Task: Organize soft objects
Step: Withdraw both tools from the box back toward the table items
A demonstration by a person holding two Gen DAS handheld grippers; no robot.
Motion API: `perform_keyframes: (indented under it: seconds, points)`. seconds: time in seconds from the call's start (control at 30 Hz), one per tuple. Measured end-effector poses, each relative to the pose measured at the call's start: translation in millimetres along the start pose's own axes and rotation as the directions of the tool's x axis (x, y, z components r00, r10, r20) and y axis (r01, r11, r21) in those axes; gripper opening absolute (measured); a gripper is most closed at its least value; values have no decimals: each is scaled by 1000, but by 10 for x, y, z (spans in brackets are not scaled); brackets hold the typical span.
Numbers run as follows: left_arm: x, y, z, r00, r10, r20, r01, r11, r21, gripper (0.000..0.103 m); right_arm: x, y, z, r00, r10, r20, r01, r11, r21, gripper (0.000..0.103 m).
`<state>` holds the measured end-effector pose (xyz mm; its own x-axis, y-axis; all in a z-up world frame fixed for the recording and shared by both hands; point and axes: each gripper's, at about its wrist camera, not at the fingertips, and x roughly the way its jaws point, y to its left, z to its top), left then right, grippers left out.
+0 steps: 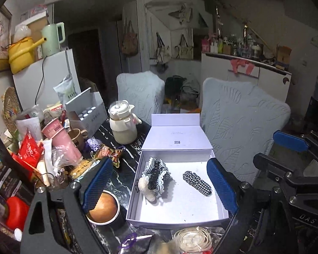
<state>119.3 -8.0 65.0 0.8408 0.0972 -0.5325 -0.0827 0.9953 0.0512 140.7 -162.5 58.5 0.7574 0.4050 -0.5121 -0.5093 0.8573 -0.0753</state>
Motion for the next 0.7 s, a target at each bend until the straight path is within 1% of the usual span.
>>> perform_keyframes:
  seconds: [0.13, 0.23, 0.3, 0.5, 0.7]
  points:
    - [-216, -12, -36, 1000, 3, 22, -3, 1000, 3, 91, -208, 81, -35, 1000, -1, 25, 1, 1000, -10, 61]
    - [-369, -31, -84, 999, -2, 36, 2, 1000, 8, 91, -353, 147, -80, 999, -5, 41, 6, 1000, -22, 63]
    - [-461, -43, -131, 999, -4, 41, 3, 1000, 11, 92, -449, 202, -108, 999, -5, 53, 7, 1000, -30, 66]
    - [-685, -61, -271, 999, -4, 45, 4, 1000, 15, 92, -664, 332, -219, 997, 3, 81, 1, 999, -48, 66]
    - [-887, -51, -500, 999, -14, 45, 14, 1000, 11, 92, -817, 421, -395, 997, 24, 76, -21, 999, -33, 66]
